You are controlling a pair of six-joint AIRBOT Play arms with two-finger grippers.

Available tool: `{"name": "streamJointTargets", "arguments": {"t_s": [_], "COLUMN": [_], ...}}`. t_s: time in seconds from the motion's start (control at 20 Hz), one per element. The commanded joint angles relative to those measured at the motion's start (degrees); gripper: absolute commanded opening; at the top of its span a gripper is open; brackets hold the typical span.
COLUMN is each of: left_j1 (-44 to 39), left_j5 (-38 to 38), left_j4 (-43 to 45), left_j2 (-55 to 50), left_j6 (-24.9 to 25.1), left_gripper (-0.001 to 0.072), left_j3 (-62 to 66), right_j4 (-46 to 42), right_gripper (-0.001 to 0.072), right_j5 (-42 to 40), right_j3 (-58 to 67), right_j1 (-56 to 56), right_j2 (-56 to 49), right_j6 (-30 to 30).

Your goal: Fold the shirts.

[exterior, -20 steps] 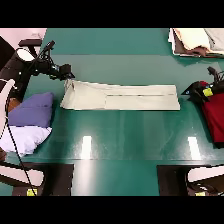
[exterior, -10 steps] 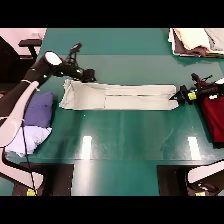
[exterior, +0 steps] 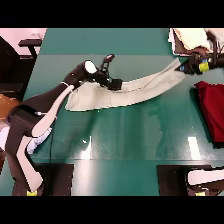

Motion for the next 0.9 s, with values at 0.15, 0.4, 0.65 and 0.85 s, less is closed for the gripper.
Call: {"name": "streamJointTargets", "arguments": {"t_s": [0.15, 0.4, 0.65, 0.85], "left_j1": [-2.8, -2.1, 6.29, 17.68], "left_j5": [-0.57, -0.96, -9.44, -14.21], "left_j4": [0.15, 0.11, 7.72, 15.23], "left_j2": [-5.07, -4.81, 2.08, 14.29], "left_j6": [-3.13, -2.86, -2.64, -2.62], "left_gripper": [0.0029, 0.0029, 0.0029, 0.0029], "left_j3": [3.15, 5.86, 14.49, 14.97], "right_j4": [0.15, 0.15, 0.9, 8.96], "right_gripper": [0.0013, 0.0013, 0.0013, 0.0015], "right_j5": [0.63, -0.63, -3.78, -13.84], "right_j3": [13.77, 15.91, 15.91, 15.93], "right_j1": [11.28, 17.84, 25.2, 35.95], "right_j2": [1.68, 1.66, -0.28, -6.62], "right_j6": [4.07, 4.04, 2.47, -3.21]}}
